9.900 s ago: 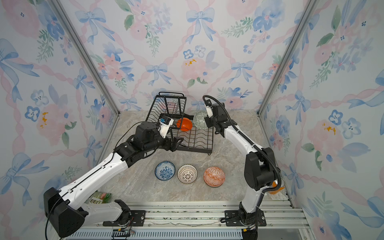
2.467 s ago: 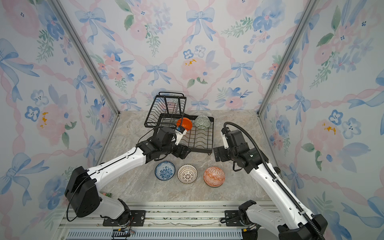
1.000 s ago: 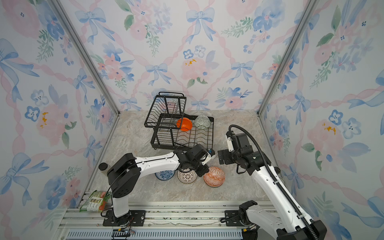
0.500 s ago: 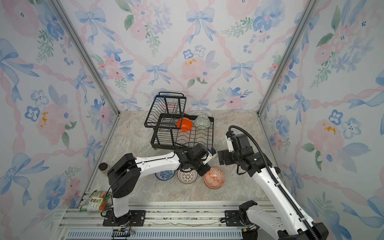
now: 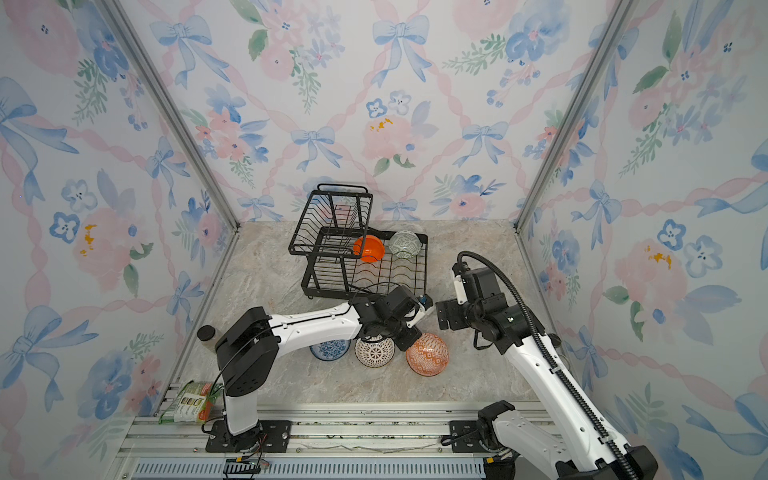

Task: Load the bowls into the dish rack
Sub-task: 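Lower the left gripper onto the red-patterned bowl rim and close it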

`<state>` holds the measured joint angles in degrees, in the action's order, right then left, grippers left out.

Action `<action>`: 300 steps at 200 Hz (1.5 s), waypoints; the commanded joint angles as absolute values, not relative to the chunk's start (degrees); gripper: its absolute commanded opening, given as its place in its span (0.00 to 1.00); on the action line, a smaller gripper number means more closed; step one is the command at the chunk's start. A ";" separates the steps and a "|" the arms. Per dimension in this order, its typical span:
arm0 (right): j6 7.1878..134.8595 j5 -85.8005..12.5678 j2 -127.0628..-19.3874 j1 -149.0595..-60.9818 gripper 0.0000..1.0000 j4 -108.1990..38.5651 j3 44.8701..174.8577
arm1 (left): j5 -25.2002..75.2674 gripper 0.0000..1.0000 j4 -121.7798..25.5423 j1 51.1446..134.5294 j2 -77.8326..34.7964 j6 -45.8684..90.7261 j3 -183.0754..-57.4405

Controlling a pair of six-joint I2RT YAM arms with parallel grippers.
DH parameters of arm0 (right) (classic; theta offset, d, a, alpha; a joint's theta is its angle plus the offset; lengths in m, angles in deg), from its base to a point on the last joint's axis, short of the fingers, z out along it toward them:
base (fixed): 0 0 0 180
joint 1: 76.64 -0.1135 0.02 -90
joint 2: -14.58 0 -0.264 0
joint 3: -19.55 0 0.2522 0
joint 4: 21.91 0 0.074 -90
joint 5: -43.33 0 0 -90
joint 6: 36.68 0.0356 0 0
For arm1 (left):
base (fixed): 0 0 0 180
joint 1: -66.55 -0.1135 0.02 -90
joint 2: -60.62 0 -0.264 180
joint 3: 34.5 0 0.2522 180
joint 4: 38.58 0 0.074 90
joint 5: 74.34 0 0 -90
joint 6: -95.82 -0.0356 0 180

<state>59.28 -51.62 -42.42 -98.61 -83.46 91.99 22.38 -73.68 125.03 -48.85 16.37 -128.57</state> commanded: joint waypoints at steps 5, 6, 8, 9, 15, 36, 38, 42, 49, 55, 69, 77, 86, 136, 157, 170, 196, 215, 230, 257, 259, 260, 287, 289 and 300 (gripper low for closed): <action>58.70 -52.64 -42.57 -99.33 0.97 -83.48 91.49 | 17.77 0.00 -77.60 124.97 -48.81 14.11 -130.20; 58.69 -52.64 -42.56 -99.32 0.97 -83.48 91.49 | 17.73 0.00 -77.67 125.03 -48.80 14.10 -130.23; 58.73 -52.62 -42.49 -99.36 0.97 -83.48 91.41 | 17.54 0.00 -77.74 125.05 -48.80 14.04 -130.30; 58.71 -52.63 -42.48 -99.38 0.97 -83.52 91.41 | 17.44 0.00 -77.83 125.02 -48.80 14.02 -130.28; 58.70 -52.69 -42.44 -99.40 0.97 -83.56 91.45 | 17.00 0.00 -78.04 125.07 -48.82 13.97 -130.34; 58.73 -52.87 -42.46 -99.33 0.97 -83.72 91.46 | 16.87 0.00 -78.22 125.15 -48.72 13.82 -130.35; 58.76 -52.88 -42.40 -99.36 0.97 -83.69 91.53 | 16.86 0.00 -78.25 125.16 -48.78 13.82 -130.35; 58.76 -52.94 -42.40 -99.39 0.97 -83.74 91.52 | 16.94 0.00 -78.23 125.21 -48.85 13.74 -130.42; 58.76 -52.89 -42.46 -99.33 0.97 -83.74 91.50 | 17.06 0.00 -78.24 125.18 -49.13 13.73 -130.59; 58.75 -52.91 -42.37 -99.36 0.97 -83.82 91.56 | 17.18 0.00 -78.26 125.30 -49.25 13.73 -130.54; 58.74 -52.91 -42.37 -99.49 0.97 -83.97 91.65 | 17.65 0.05 -78.19 125.32 -49.80 13.82 -130.86; 58.75 -53.00 -42.37 -99.49 0.97 -84.01 91.70 | 17.79 0.09 -78.22 125.36 -49.98 13.82 -130.87; 58.76 -53.00 -42.33 -99.49 0.97 -84.09 91.74 | 18.03 0.15 -78.24 125.36 -50.15 13.84 -130.82; 58.70 -53.35 -42.28 -99.65 0.97 -84.19 91.79 | 18.95 0.36 -78.22 125.35 -50.77 14.00 -130.78; 58.72 -53.35 -42.20 -99.67 0.97 -84.25 91.76 | 19.52 0.42 -78.24 125.42 -51.13 14.12 -130.87; 58.69 -53.35 -42.19 -99.68 0.97 -84.23 91.71 | 19.79 0.51 -78.27 125.37 -51.39 14.31 -130.80; 58.69 -53.39 -42.02 -99.81 0.97 -84.18 91.83 | 20.13 0.59 -78.20 125.40 -51.82 14.35 -130.70; 58.67 -53.44 -41.86 -99.79 0.97 -84.33 91.80 | 20.44 0.59 -78.19 125.42 -52.07 14.35 -130.70; 58.71 -53.44 -41.84 -99.84 0.97 -84.36 91.72 | 20.73 0.59 -78.22 125.43 -52.36 14.41 -130.61; 58.77 -53.28 -41.84 -99.88 0.97 -84.19 91.62 | 20.84 0.55 -78.24 125.37 -52.71 14.63 -130.52; 58.73 -53.27 -41.80 -99.92 0.97 -84.16 91.66 | 20.82 0.55 -78.26 125.37 -52.72 14.64 -130.48; 58.71 -53.26 -41.78 -99.88 0.97 -84.17 91.66 | 20.88 0.54 -78.26 125.40 -52.74 14.63 -130.46; 58.68 -53.06 -42.09 -99.92 0.97 -84.09 91.84 | 21.13 0.47 -78.20 125.37 -53.16 14.70 -130.78; 58.73 -53.15 -42.11 -99.90 0.97 -84.09 91.82 | 21.18 0.47 -78.25 125.35 -53.12 14.70 -130.83; 58.68 -53.13 -42.18 -99.91 0.97 -84.03 91.77 | 21.22 0.43 -78.22 125.36 -53.35 14.72 -130.87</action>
